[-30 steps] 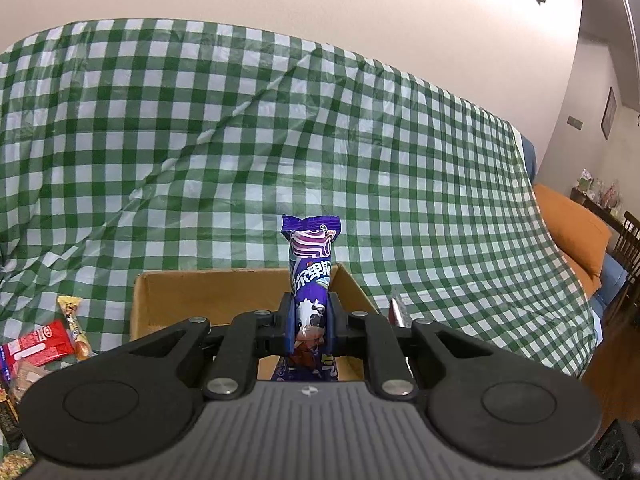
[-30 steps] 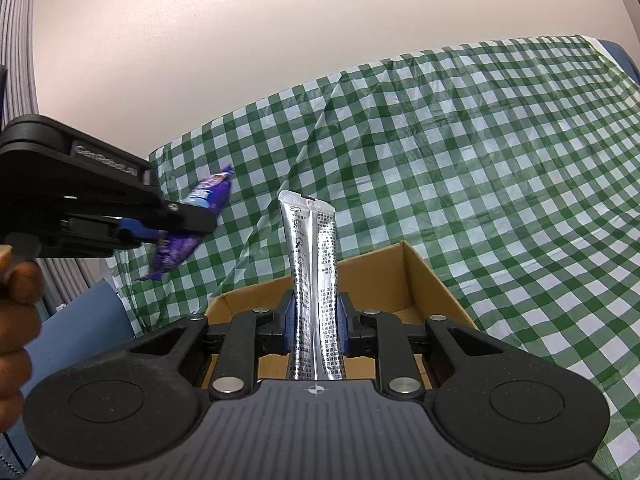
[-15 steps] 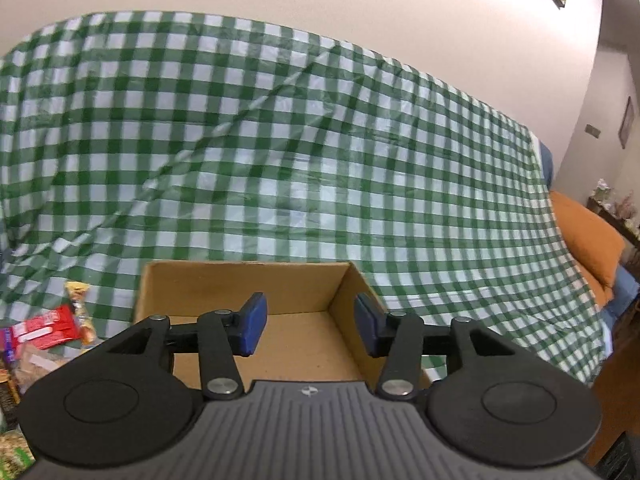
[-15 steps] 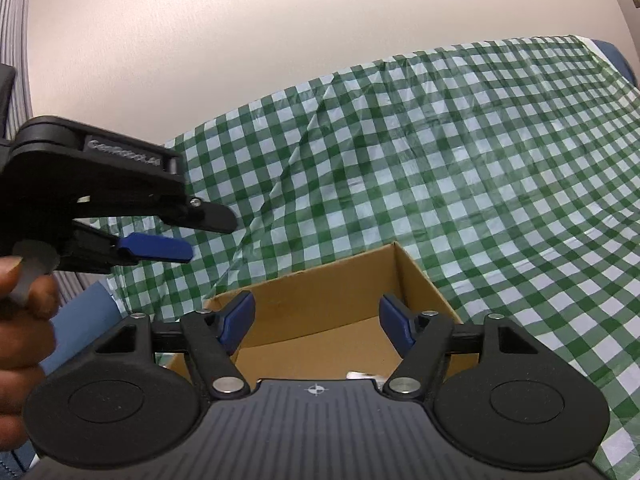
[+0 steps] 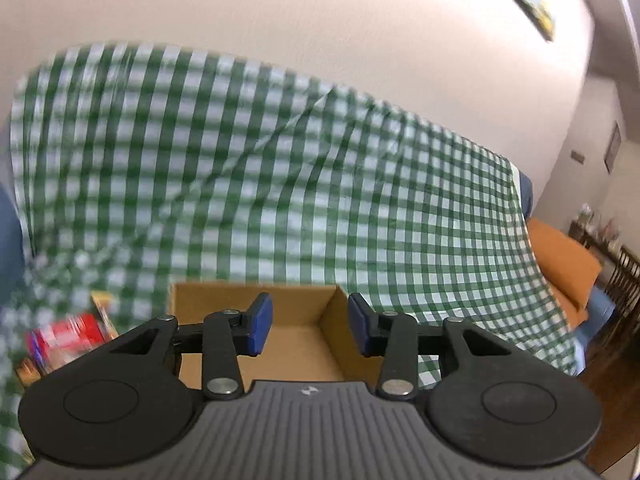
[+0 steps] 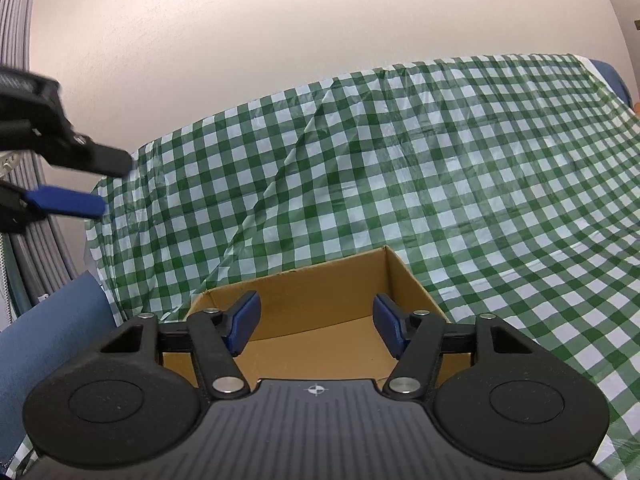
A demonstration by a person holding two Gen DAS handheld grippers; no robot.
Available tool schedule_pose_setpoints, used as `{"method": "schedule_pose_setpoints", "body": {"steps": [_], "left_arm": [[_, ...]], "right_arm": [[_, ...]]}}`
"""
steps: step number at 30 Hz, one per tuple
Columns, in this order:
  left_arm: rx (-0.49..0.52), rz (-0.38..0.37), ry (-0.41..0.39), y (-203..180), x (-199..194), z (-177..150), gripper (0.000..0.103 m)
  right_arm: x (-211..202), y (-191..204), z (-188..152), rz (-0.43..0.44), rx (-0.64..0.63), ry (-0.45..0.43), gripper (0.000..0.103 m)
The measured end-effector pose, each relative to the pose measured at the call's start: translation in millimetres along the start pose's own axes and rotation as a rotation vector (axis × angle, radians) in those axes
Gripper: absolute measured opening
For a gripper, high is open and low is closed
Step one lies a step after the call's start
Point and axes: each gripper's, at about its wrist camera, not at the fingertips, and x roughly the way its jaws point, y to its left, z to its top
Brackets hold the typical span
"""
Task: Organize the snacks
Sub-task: 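Open the left tool to drop the purple bar while the right tool drops the silver pack, then move both open tools back to the snack pile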
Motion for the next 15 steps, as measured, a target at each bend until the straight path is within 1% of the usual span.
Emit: {"method": "schedule_pose_setpoints", "body": {"steps": [3, 6, 7, 8, 9, 10, 11, 12, 13, 14, 15], "left_arm": [[0.017, -0.054, -0.033, -5.0, -27.9, 12.1, 0.046], [0.052, -0.078, -0.07, -5.9, -60.3, 25.6, 0.046], [0.057, -0.088, -0.081, -3.4, -71.5, 29.9, 0.046], [0.055, -0.1, -0.092, 0.9, -83.7, 34.7, 0.044], [0.045, -0.11, -0.098, 7.7, -95.3, 41.4, 0.04], [0.035, -0.118, -0.103, 14.0, -105.2, 46.9, 0.03], [0.02, -0.127, -0.11, 22.2, -115.3, 53.4, 0.027], [0.001, -0.132, -0.118, 32.4, -125.4, 59.5, 0.027], [-0.013, -0.134, -0.127, 43.2, -134.4, 64.3, 0.023], [-0.021, -0.133, -0.137, 53.8, -142.9, 66.6, 0.022], [-0.023, -0.129, -0.147, 65.0, -148.2, 67.5, 0.022]], "right_arm": [[-5.3, 0.9, 0.3, -0.004, -0.001, -0.003, 0.064], [-12.2, 3.0, 0.1, -0.01, -0.006, -0.006, 0.063], [-14.7, 3.4, -0.1, -0.01, -0.006, -0.007, 0.062], [-16.7, 3.8, -0.2, -0.008, -0.005, -0.007, 0.059], [-18.3, 4.4, -0.5, -0.003, -0.003, -0.004, 0.057], [-19.6, 5.2, -0.8, 0.001, -0.001, 0.0, 0.053], [-20.4, 6.1, -1.0, 0.005, 0.001, 0.003, 0.048], [-21.3, 7.6, -1.5, 0.013, 0.003, 0.007, 0.045], [-21.8, 9.1, -1.8, 0.021, 0.002, 0.011, 0.039], [-22.1, 11.4, -2.3, 0.028, -0.004, 0.015, 0.035], [-22.3, 14.7, -2.8, 0.032, -0.014, 0.017, 0.035]]}}
